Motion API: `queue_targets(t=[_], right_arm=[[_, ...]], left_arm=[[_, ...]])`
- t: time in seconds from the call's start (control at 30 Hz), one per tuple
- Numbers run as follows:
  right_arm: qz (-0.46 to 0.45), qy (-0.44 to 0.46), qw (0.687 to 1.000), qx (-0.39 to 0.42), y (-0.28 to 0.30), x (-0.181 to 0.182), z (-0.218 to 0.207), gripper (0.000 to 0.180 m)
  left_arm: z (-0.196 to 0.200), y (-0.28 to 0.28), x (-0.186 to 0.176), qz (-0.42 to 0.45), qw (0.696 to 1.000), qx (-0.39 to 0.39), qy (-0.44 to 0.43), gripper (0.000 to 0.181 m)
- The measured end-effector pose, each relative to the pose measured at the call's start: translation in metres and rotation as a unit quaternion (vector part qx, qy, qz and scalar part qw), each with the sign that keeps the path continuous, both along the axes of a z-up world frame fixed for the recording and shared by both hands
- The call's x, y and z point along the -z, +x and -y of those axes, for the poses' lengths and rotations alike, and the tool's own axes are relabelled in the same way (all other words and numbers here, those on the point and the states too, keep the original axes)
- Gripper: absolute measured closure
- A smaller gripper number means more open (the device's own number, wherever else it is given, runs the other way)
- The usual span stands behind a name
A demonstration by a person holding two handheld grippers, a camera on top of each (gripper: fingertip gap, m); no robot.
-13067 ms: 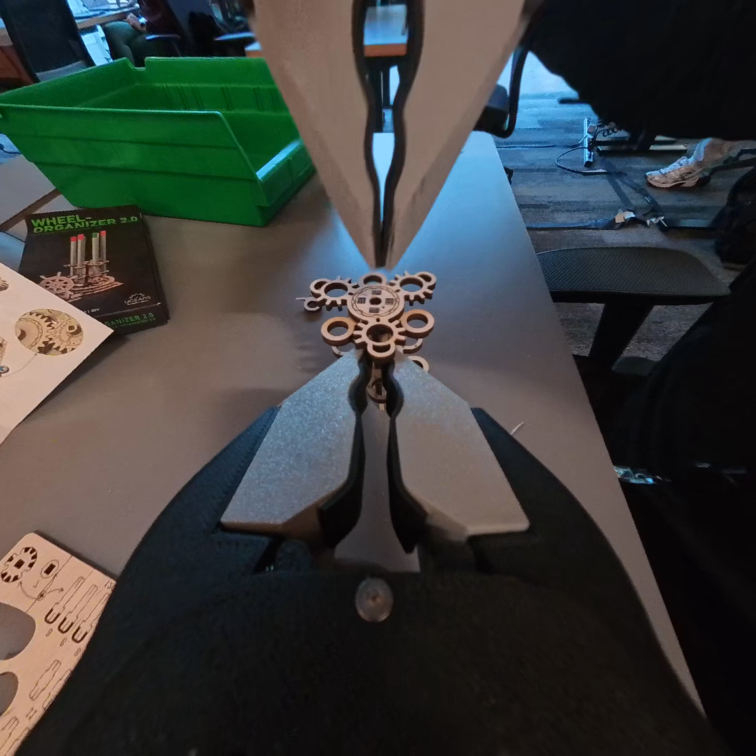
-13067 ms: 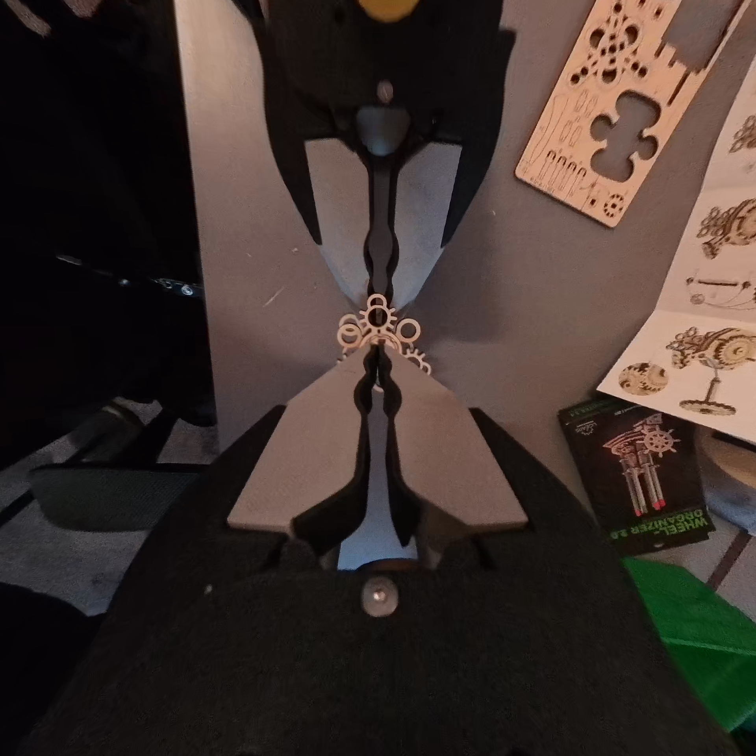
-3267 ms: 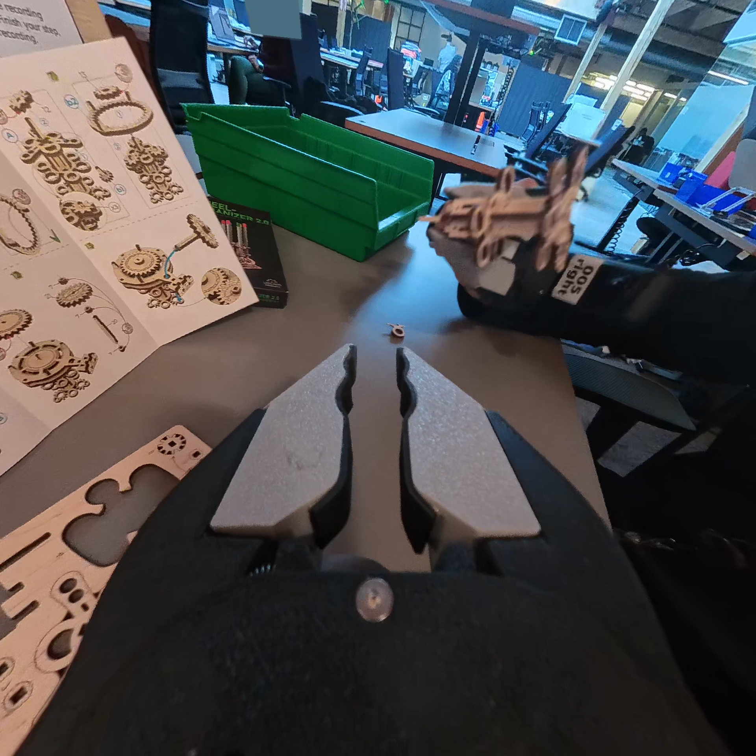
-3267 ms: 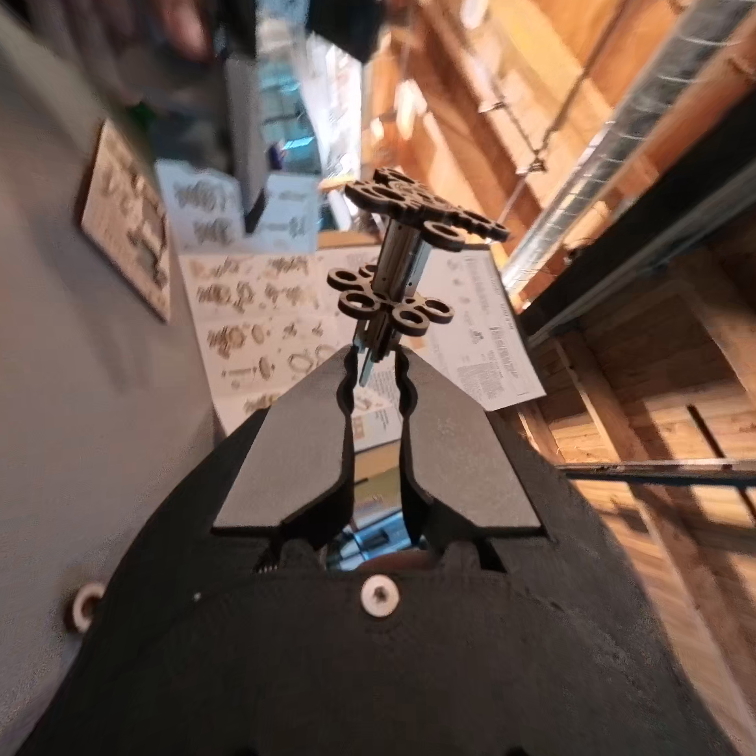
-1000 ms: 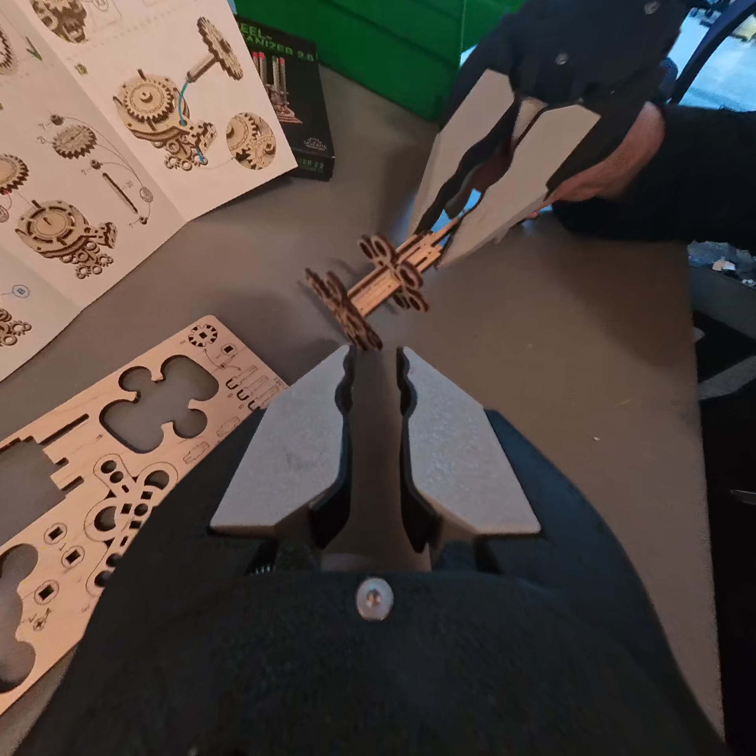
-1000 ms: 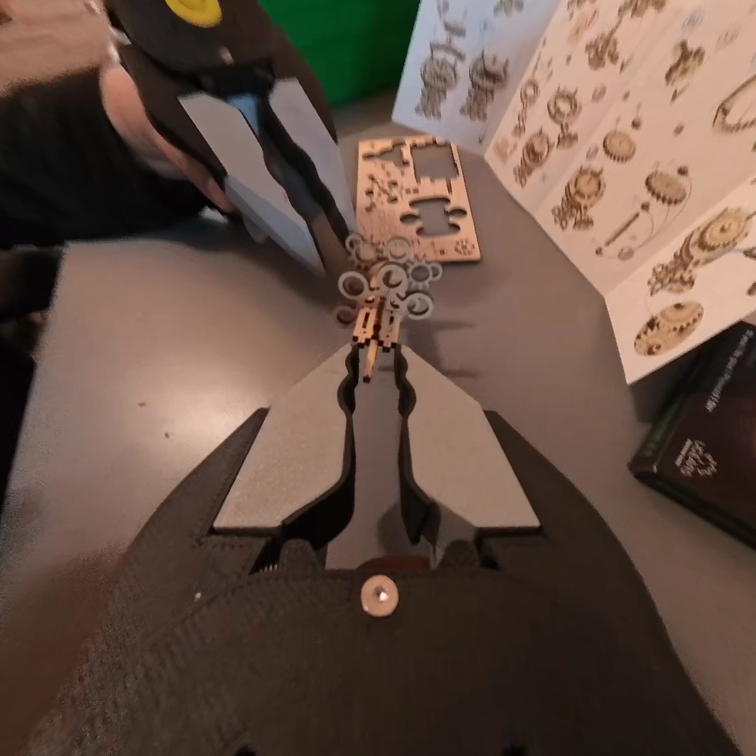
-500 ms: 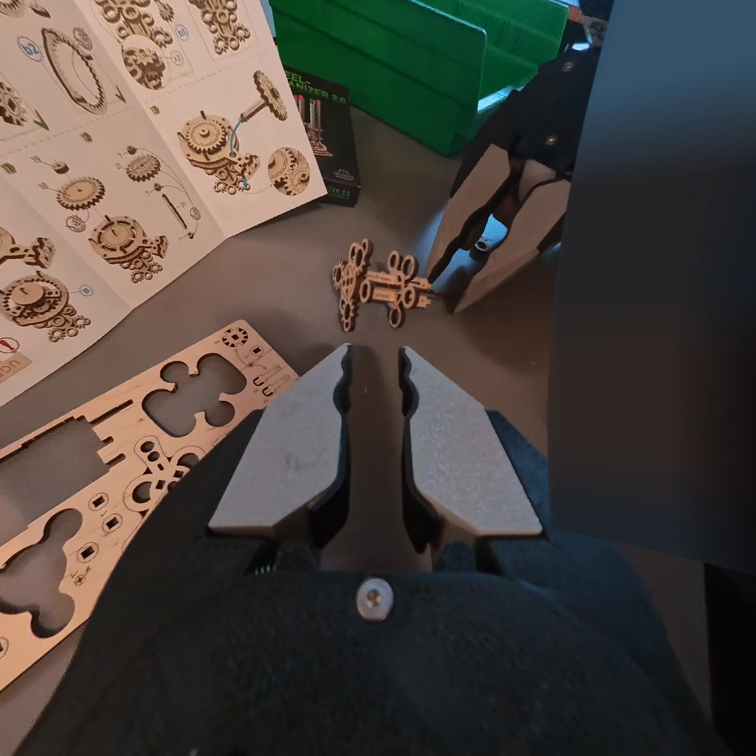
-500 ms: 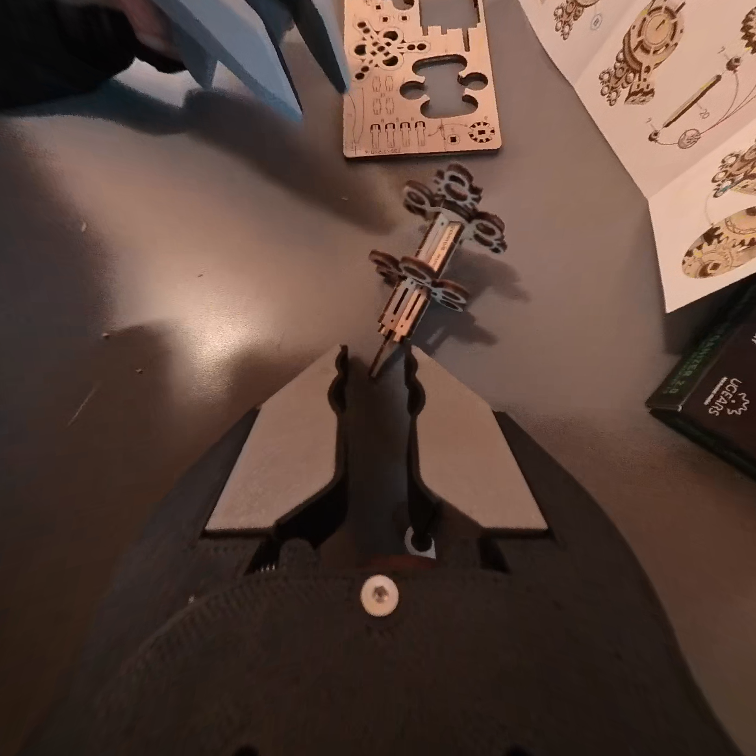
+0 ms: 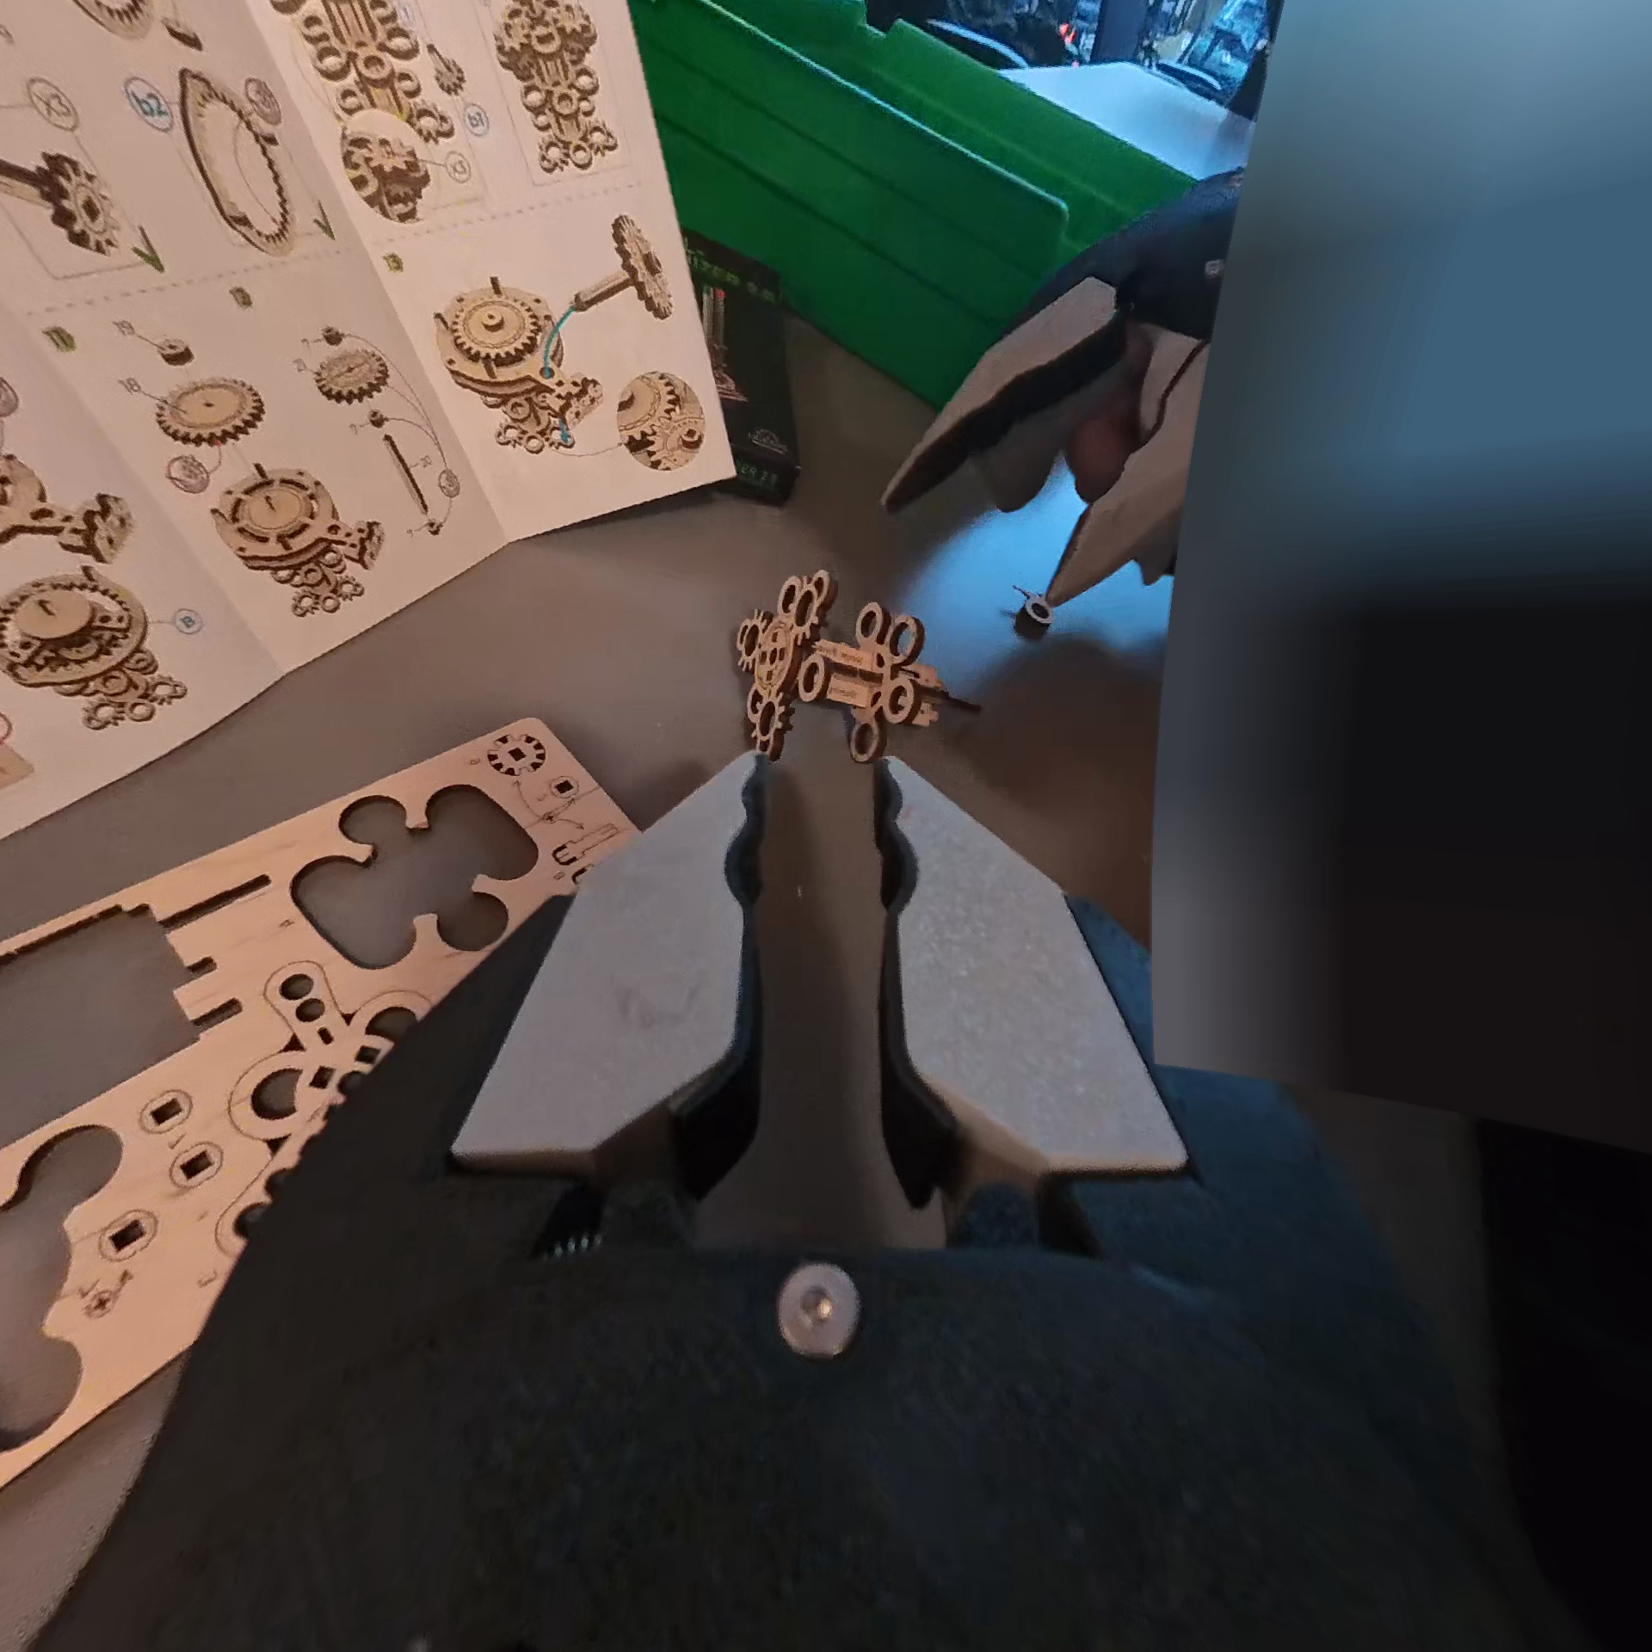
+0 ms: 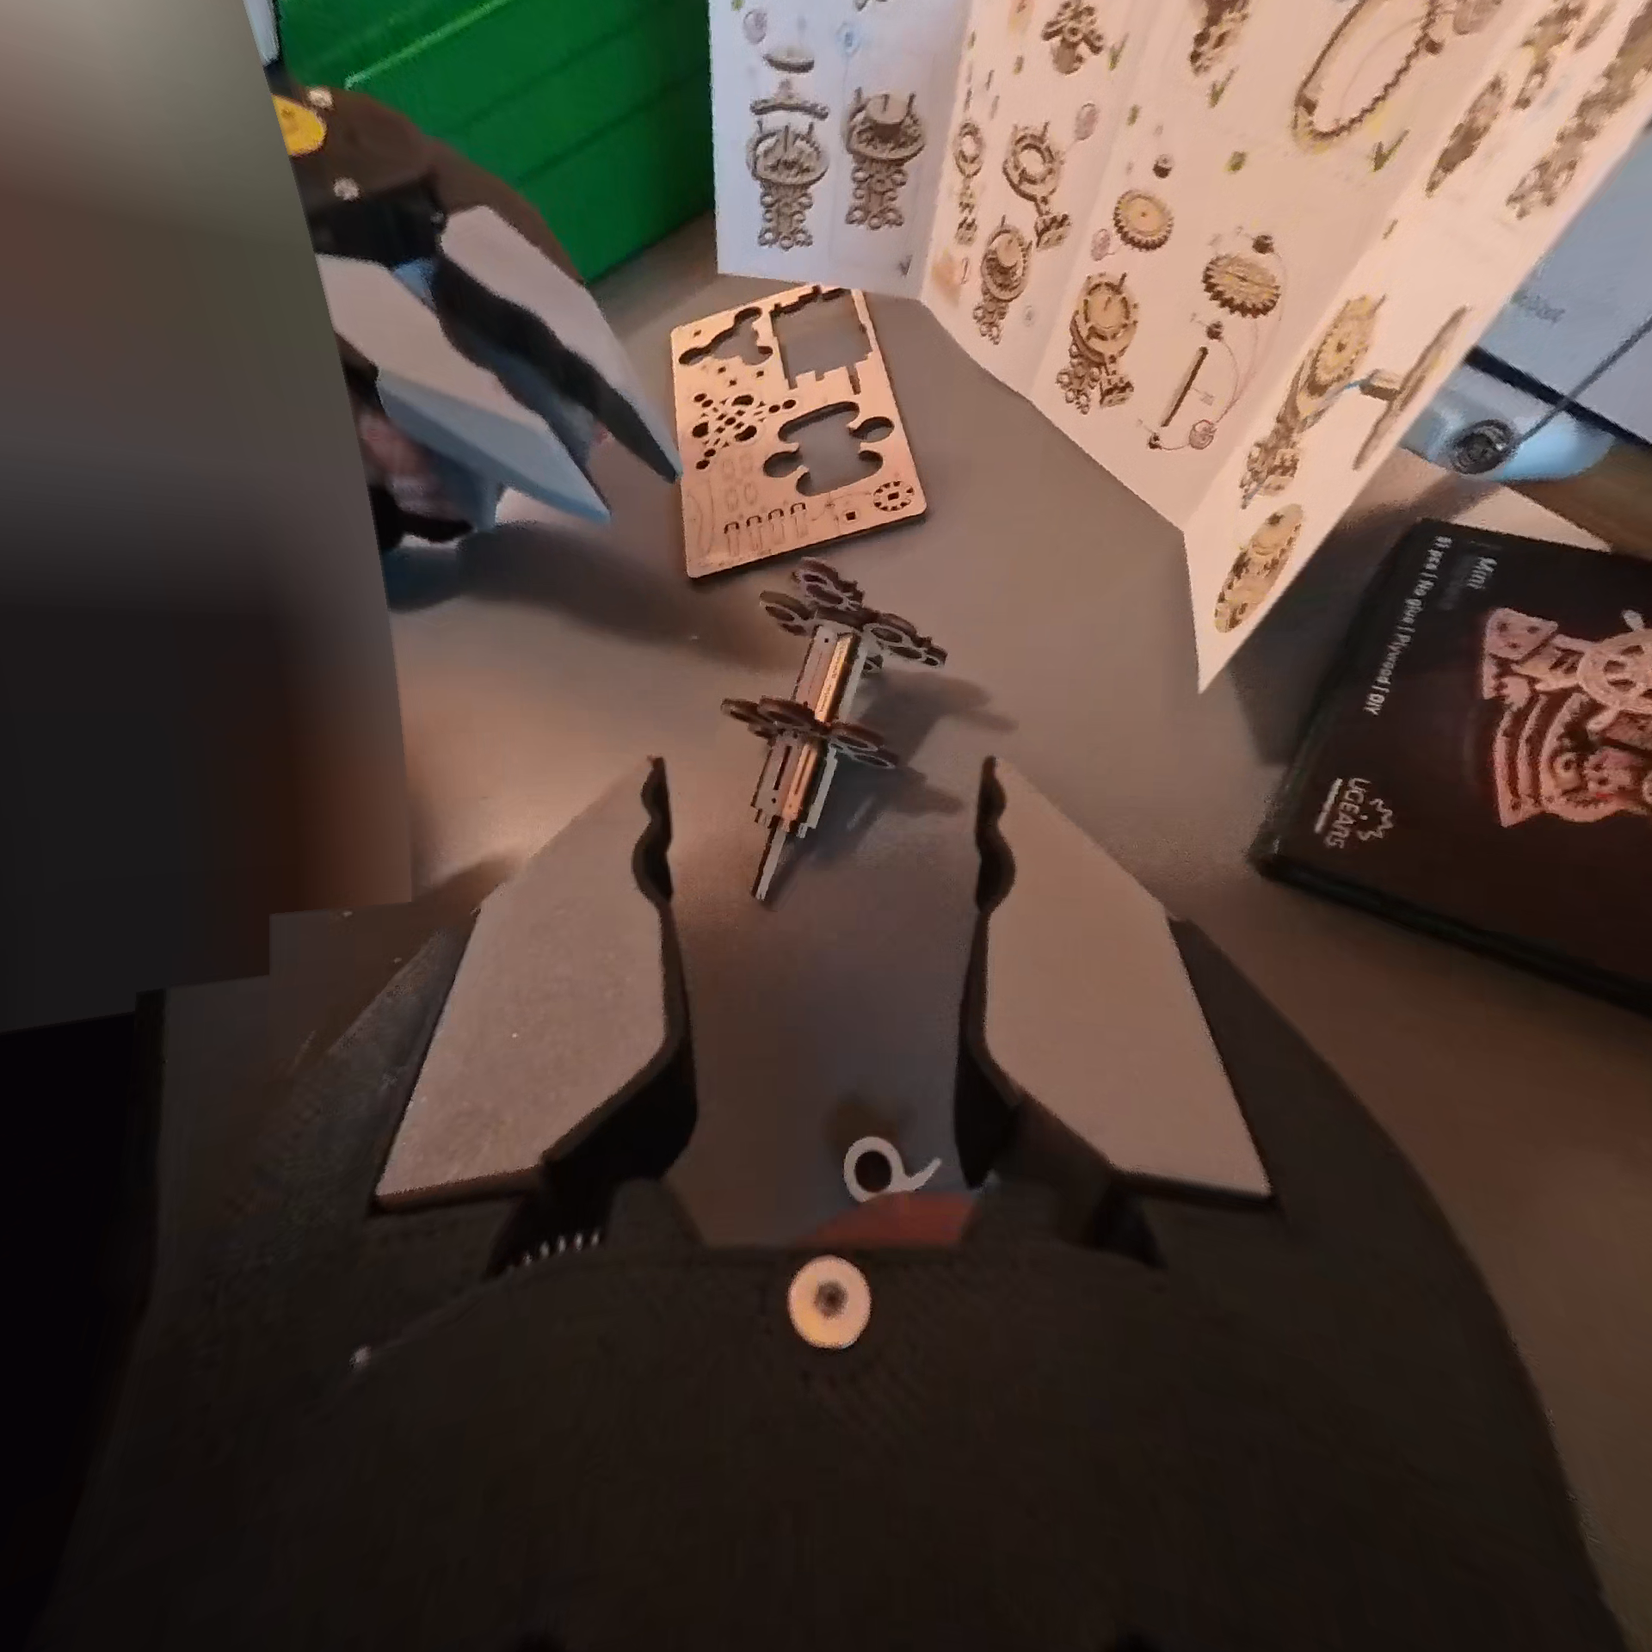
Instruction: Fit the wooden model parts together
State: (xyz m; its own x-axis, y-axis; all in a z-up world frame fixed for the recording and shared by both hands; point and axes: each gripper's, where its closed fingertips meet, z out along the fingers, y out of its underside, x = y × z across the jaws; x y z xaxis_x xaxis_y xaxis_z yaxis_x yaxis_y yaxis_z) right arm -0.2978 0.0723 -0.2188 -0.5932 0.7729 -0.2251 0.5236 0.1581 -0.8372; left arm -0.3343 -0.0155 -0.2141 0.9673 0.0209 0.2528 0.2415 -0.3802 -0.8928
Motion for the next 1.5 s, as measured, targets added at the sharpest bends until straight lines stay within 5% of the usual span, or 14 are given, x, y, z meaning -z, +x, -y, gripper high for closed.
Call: queue_targets(t=[0.03,0.4,1.07,1.5], right_arm=[[0.003,-0.01,1.0,0.002,0.0,-0.001,0.001,0.111],[-0.004,0.002,1.0,0.02,-0.006,0.005,0.004,0.11],[0.077,0.019,0.996,0.038,-0.021,0.04,0.034,0.111],[0.028,0.027,0.998,0.043,-0.01,0.025,0.006,0.116]], left_arm=[[0.0,0.0,0.001,0.001,1.0,0.0,-0.002,0.16],[0.003,-0.018,-0.008,-0.008,0.999,-0.035,0.023,0.159],[-0.011,0.007,0.006,-0.044,0.999,0.013,-0.013,0.157],[-0.004,-0.001,0.003,-0.047,0.999,-0.004,-0.007,0.158]])
